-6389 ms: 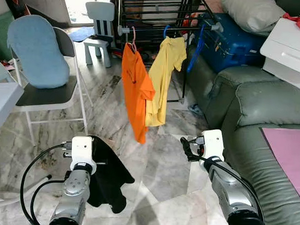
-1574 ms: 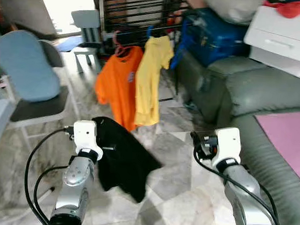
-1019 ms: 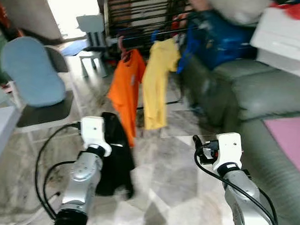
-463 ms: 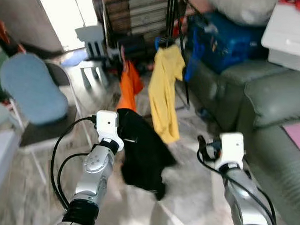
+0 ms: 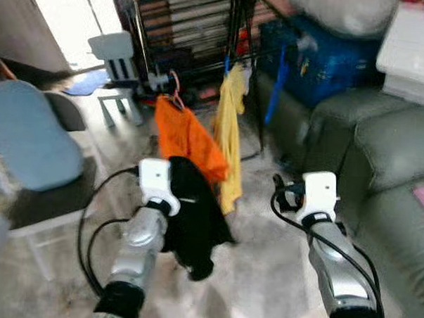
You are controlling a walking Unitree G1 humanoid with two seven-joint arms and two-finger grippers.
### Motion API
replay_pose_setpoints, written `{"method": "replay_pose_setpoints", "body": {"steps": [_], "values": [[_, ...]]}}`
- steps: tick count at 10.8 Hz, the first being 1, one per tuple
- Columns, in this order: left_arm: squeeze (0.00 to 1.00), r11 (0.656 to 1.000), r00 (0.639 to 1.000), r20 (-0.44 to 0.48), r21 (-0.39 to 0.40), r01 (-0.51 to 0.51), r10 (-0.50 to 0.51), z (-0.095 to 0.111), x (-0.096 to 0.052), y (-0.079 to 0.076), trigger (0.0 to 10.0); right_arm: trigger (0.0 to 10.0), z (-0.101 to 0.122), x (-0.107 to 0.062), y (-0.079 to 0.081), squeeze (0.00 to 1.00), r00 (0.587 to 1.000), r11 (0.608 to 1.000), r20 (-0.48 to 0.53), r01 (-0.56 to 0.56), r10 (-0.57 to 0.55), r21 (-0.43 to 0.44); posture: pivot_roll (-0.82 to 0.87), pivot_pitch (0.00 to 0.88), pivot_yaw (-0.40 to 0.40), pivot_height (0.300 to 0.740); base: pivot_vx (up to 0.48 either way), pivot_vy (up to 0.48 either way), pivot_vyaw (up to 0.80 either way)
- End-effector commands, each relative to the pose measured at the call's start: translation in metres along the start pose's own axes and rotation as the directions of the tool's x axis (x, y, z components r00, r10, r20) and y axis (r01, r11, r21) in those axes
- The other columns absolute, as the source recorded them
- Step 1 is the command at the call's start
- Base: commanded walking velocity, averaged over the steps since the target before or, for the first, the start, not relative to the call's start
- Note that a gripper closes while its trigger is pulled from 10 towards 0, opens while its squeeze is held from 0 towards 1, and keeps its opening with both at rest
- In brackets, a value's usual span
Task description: Hang hanger
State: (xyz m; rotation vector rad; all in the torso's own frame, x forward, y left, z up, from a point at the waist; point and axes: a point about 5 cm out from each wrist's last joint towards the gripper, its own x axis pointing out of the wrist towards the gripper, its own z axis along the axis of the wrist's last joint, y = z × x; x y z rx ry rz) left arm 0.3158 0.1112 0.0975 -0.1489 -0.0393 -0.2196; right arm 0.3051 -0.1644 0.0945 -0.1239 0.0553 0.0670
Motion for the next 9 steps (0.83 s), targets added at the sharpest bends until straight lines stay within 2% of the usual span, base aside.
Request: {"method": "replay_pose_setpoints", "body": {"steps": [1,3,5,7,9], "values": [[0.0,0.998,0.998,0.026,0.026,-0.059,0.059,0.005,-0.005,0.017,10.0,10.0,0.0,0.001,0.015,0.0,0.999,0.999,-0.002,-0.044,0.044,0.022,-0.2,0.0,0.089,0.74,0.0,0.0,0.0],[0.0,0.988,0.988,0.035,0.025,-0.149,0.148,0.004,-0.016,0.027,10.0,10.0,-0.003,0.002,0.027,0.0,0.992,0.992,-0.024,-0.122,0.122,0.001,-0.14,0.0,0.022,0.74,0.0,0.0,0.0],[0.0,0.982,0.982,0.041,0.032,-0.186,0.184,0.004,-0.024,0.029,10.0,10.0,0.002,0.01,0.03,0.0,0.991,0.991,-0.017,-0.136,0.136,-0.002,-0.1,0.0,-0.003,0.74,0.0,0.0,0.0],[0.0,0.981,0.981,0.056,0.049,-0.19,0.187,0.011,-0.02,0.031,10.0,10.0,0.007,0.014,0.031,0.0,0.991,0.991,-0.01,-0.132,0.132,-0.032,-0.09,0.0,-0.003,0.74,0.0,0.0,0.0],[0.0,0.982,0.981,0.06,0.041,-0.184,0.182,0.013,-0.013,0.028,10.0,10.0,0.005,0.019,0.022,0.0,0.997,0.996,-0.029,-0.076,0.075,-0.037,-0.11,0.0,0.007,0.74,0.0,-0.156,0.0]]}}
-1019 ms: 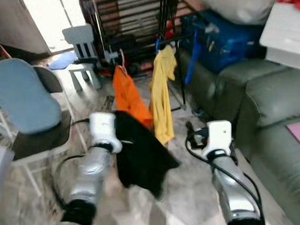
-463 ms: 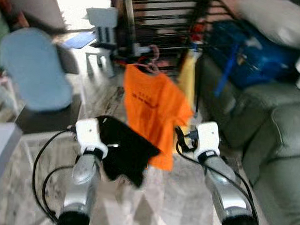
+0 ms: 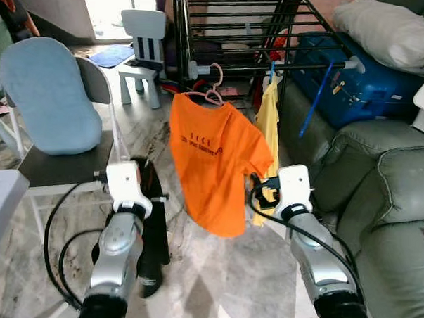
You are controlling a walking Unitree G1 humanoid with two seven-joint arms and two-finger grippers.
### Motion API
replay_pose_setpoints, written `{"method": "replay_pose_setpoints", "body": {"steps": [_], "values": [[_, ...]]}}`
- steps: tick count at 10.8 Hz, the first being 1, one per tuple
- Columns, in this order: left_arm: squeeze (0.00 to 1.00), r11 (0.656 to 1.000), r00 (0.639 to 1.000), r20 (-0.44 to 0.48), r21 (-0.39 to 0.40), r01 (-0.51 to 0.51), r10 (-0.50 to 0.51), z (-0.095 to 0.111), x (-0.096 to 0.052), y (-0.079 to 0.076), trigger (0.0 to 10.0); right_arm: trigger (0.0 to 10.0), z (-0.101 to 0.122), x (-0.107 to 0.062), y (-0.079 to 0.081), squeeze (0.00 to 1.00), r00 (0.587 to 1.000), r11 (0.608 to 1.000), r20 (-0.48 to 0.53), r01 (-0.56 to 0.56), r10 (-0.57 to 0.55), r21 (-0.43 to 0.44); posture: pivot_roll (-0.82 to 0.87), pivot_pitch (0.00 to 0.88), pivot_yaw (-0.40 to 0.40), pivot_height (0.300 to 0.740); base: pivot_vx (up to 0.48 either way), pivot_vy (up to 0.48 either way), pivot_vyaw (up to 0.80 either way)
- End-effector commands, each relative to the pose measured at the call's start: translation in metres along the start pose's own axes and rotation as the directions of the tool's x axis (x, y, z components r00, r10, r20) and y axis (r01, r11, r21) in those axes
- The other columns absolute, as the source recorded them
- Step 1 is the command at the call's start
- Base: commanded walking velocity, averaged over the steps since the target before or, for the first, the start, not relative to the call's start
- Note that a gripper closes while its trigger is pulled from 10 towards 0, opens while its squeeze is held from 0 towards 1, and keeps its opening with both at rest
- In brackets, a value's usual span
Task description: Hang hanger
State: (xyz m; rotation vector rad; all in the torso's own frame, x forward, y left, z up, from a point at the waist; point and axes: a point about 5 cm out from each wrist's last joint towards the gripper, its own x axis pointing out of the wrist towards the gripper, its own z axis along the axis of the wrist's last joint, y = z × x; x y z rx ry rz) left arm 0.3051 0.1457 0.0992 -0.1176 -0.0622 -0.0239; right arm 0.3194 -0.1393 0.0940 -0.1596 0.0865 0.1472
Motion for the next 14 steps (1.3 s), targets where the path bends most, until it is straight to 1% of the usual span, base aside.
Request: {"method": "replay_pose_setpoints", "body": {"steps": [1,2,3,4,5,6,8,10,11,12,14], "values": [[0.0,1.0,1.0,0.02,-0.002,0.013,-0.013,0.005,0.003,-0.004,10.0,10.0,0.001,0.001,-0.003,0.0,1.0,1.0,-0.014,0.022,-0.022,0.008,-0.14,0.0,0.013,0.74,0.0,-0.315,0.0],[0.0,1.0,1.0,-0.005,-0.006,0.015,-0.015,-0.001,0.0,-0.005,10.0,10.0,0.0,-0.005,0.0,0.0,1.0,1.0,-0.013,0.014,-0.014,0.017,-0.15,0.0,0.024,0.74,0.0,-0.322,0.0],[0.0,1.0,1.0,-0.019,-0.005,0.022,-0.022,-0.003,-0.001,-0.005,10.0,10.0,-0.004,-0.007,-0.001,0.0,1.0,1.0,-0.02,0.022,-0.021,0.017,-0.14,0.0,0.04,0.74,0.0,-0.322,0.0],[0.0,0.999,0.999,-0.017,0.014,0.05,-0.05,-0.002,-0.001,-0.007,10.0,10.0,-0.012,-0.008,-0.004,0.0,0.997,0.997,-0.045,0.06,-0.058,0.046,-0.13,0.0,0.052,0.74,0.0,-0.341,0.0],[0.0,0.999,0.999,-0.016,0.019,0.05,-0.05,-0.001,0.0,-0.005,10.0,10.0,-0.011,-0.008,-0.005,0.0,0.996,0.996,-0.049,0.073,-0.07,0.06,-0.13,0.0,0.06,0.74,0.0,-0.349,0.0],[0.0,0.999,0.999,-0.013,0.006,0.047,-0.047,0.003,0.002,-0.002,10.0,10.0,-0.009,-0.01,-0.008,0.0,0.996,0.995,-0.04,0.08,-0.078,0.053,-0.13,0.0,0.074,0.74,0.0,0.0,0.0],[0.0,0.996,0.996,0.004,-0.007,0.087,-0.087,0.005,0.0,-0.004,10.0,10.0,-0.016,-0.014,-0.018,0.0,0.993,0.993,-0.057,0.109,-0.106,0.041,-0.13,0.0,0.079,0.74,0.0,0.0,0.0],[0.0,0.995,0.996,-0.006,-0.042,0.09,-0.09,0.003,-0.001,-0.004,10.0,10.0,-0.012,-0.014,-0.017,0.0,0.996,0.996,-0.029,0.085,-0.085,0.011,-0.14,0.0,0.079,0.74,0.0,0.0,0.0],[0.0,0.993,0.995,-0.004,-0.054,0.103,-0.103,0.003,0.001,-0.007,10.0,10.0,-0.008,-0.013,-0.014,0.0,0.997,0.997,-0.01,0.071,-0.071,-0.001,-0.17,0.0,0.088,0.74,0.0,0.0,0.0],[0.0,0.991,0.993,0.003,-0.061,0.122,-0.122,0.004,0.002,-0.011,10.0,10.0,-0.003,-0.016,-0.016,0.0,0.996,0.997,0.016,0.083,-0.083,-0.01,-0.18,0.0,0.098,0.74,0.0,0.0,0.0],[0.0,0.988,0.99,-0.002,-0.067,0.139,-0.14,0.004,0.002,-0.013,10.0,10.0,-0.009,-0.026,-0.021,0.0,0.993,0.993,0.013,0.121,-0.121,-0.007,-0.19,0.0,0.114,0.74,0.0,0.0,0.0]]}}
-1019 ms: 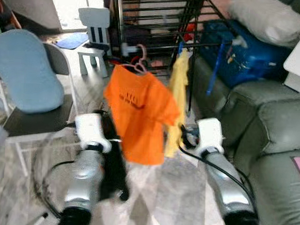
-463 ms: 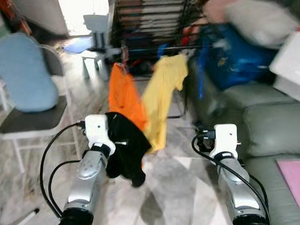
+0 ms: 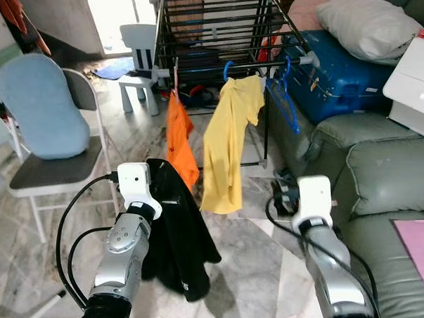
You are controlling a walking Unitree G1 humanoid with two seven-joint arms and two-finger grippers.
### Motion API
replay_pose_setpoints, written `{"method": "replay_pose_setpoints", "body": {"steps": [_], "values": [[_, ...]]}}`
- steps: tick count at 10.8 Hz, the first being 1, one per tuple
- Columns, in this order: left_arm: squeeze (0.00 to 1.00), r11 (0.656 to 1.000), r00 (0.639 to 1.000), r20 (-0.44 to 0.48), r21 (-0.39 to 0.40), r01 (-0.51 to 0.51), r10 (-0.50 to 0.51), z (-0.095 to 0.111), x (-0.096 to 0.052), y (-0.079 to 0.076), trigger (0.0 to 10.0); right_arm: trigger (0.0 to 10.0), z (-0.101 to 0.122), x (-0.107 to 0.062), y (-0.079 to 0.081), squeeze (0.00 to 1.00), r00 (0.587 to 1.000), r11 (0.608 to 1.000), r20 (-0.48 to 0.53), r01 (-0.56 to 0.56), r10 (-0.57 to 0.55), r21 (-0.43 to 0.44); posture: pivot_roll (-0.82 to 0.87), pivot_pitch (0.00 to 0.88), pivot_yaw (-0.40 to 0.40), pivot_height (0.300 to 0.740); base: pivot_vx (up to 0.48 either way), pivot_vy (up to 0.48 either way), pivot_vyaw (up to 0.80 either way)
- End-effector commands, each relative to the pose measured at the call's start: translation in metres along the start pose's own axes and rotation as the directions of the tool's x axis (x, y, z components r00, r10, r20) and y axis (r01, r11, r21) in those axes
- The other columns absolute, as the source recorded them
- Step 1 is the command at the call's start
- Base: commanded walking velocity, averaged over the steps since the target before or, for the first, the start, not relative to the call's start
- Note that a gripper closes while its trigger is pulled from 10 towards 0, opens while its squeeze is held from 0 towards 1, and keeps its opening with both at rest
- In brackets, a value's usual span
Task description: Hang hanger
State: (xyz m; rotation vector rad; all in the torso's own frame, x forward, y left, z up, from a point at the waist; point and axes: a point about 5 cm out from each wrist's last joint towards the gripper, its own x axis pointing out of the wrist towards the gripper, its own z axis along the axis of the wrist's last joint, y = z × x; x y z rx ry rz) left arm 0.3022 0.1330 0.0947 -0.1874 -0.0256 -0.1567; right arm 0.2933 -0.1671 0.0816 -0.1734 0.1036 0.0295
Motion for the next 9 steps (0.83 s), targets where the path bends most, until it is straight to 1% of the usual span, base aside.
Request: {"method": "replay_pose_setpoints", "body": {"steps": [1,2,4,5,6,9], "values": [[0.0,1.0,0.999,0.037,0.013,0.025,-0.026,0.011,0.005,-0.002,10.0,10.0,0.01,0.001,0.0,0.0,0.999,1.0,0.042,0.007,-0.007,0.0,-0.18,0.0,0.111,0.74,0.0,0.0,0.0],[0.0,1.0,0.999,0.051,0.008,0.019,-0.019,0.015,0.007,-0.003,10.0,10.0,0.011,0.001,-0.003,0.0,0.999,1.0,0.045,0.003,-0.002,-0.019,-0.16,0.0,0.093,0.74,0.0,0.0,0.0],[0.0,1.0,0.998,0.065,0.008,0.013,-0.013,0.019,0.003,-0.001,10.0,10.0,0.017,0.007,-0.006,0.0,0.998,1.0,0.058,0.004,-0.003,-0.026,-0.13,0.0,0.068,0.74,0.283,0.0,0.0],[0.0,1.0,0.998,0.063,0.013,0.003,-0.004,0.019,0.0,0.002,10.0,10.0,0.019,0.009,-0.007,0.0,0.998,1.0,0.062,0.012,-0.01,-0.024,-0.13,0.0,0.063,0.74,0.3,0.0,0.0],[0.0,1.0,0.998,0.06,0.006,-0.011,0.011,0.018,-0.003,0.003,10.0,10.0,0.021,0.009,-0.005,0.0,0.998,1.0,0.07,0.004,-0.003,-0.028,-0.13,0.0,0.058,0.74,0.307,0.0,0.0],[0.0,1.0,0.998,0.059,-0.014,0.001,0.0,0.017,-0.001,-0.006,10.0,10.0,0.023,0.01,-0.009,0.0,0.997,0.999,0.078,0.015,-0.012,-0.038,-0.14,0.0,0.056,0.74,0.32,0.0,0.0]]}}
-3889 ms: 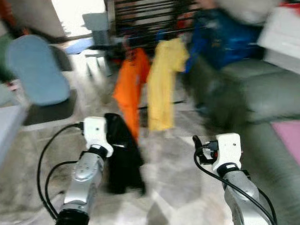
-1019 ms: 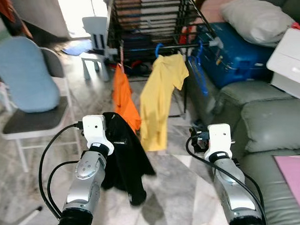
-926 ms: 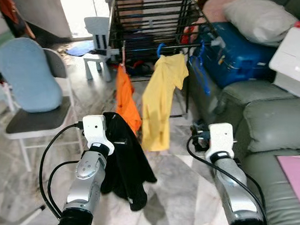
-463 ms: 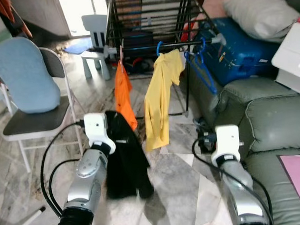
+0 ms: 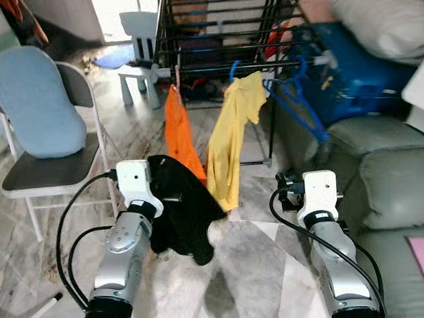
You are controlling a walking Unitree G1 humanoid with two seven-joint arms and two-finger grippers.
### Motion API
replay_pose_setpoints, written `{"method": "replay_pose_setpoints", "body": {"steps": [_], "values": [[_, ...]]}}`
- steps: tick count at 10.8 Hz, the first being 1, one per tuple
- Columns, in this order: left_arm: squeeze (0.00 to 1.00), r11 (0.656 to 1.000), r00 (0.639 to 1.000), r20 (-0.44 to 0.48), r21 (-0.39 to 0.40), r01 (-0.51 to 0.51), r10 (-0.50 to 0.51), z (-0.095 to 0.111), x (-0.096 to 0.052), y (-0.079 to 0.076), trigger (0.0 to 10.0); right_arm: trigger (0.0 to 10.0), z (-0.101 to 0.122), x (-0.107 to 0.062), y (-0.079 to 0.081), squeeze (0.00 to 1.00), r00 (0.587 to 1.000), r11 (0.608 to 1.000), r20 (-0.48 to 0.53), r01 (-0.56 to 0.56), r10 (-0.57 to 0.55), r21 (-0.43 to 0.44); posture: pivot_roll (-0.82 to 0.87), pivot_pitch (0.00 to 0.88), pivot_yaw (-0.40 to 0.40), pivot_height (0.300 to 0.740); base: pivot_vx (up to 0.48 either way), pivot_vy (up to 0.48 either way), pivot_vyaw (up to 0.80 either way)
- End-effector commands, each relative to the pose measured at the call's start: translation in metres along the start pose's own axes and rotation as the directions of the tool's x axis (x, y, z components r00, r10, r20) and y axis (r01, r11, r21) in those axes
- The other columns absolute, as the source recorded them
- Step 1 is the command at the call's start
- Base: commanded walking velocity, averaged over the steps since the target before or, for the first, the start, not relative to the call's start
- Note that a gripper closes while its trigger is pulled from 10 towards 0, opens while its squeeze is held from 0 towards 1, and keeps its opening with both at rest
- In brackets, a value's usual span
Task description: Hang hanger
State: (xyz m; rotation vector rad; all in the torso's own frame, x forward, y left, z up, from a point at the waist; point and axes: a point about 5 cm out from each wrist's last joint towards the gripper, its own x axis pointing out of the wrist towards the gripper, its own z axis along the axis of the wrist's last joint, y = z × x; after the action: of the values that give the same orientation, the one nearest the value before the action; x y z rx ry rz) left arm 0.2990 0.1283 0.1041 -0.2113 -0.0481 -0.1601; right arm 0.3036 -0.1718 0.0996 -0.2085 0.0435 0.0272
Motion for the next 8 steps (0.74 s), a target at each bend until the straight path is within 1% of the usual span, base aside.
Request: {"method": "replay_pose_setpoints", "body": {"steps": [1,6,8], "values": [[0.0,1.0,0.999,0.033,0.01,0.003,-0.003,0.0092,0.0025,0.0005,10.0,10.0,0.0064,0.0027,-0.0027,0.0,1.0,1.0,0.022,0.011,-0.011,-0.006,-0.15,0.0,0.057,0.74,0.322,0.0,0.0],[0.0,1.0,1.0,0.029,0.005,0.004,-0.004,0.0079,0.0025,-0.0011,10.0,10.0,0.0092,0.0068,-0.0034,0.0,0.999,1.0,0.028,0.022,-0.022,-0.011,-0.14,0.0,0.049,0.74,0.34,0.0,0.0],[0.0,1.0,1.0,0.022,0.004,0.002,-0.003,0.0061,0.0015,-0.0009,10.0,10.0,0.0098,0.0085,-0.0019,0.0,0.999,1.0,0.029,0.016,-0.016,-0.007,-0.14,0.0,0.047,0.74,0.334,0.0,-0.47]]}}
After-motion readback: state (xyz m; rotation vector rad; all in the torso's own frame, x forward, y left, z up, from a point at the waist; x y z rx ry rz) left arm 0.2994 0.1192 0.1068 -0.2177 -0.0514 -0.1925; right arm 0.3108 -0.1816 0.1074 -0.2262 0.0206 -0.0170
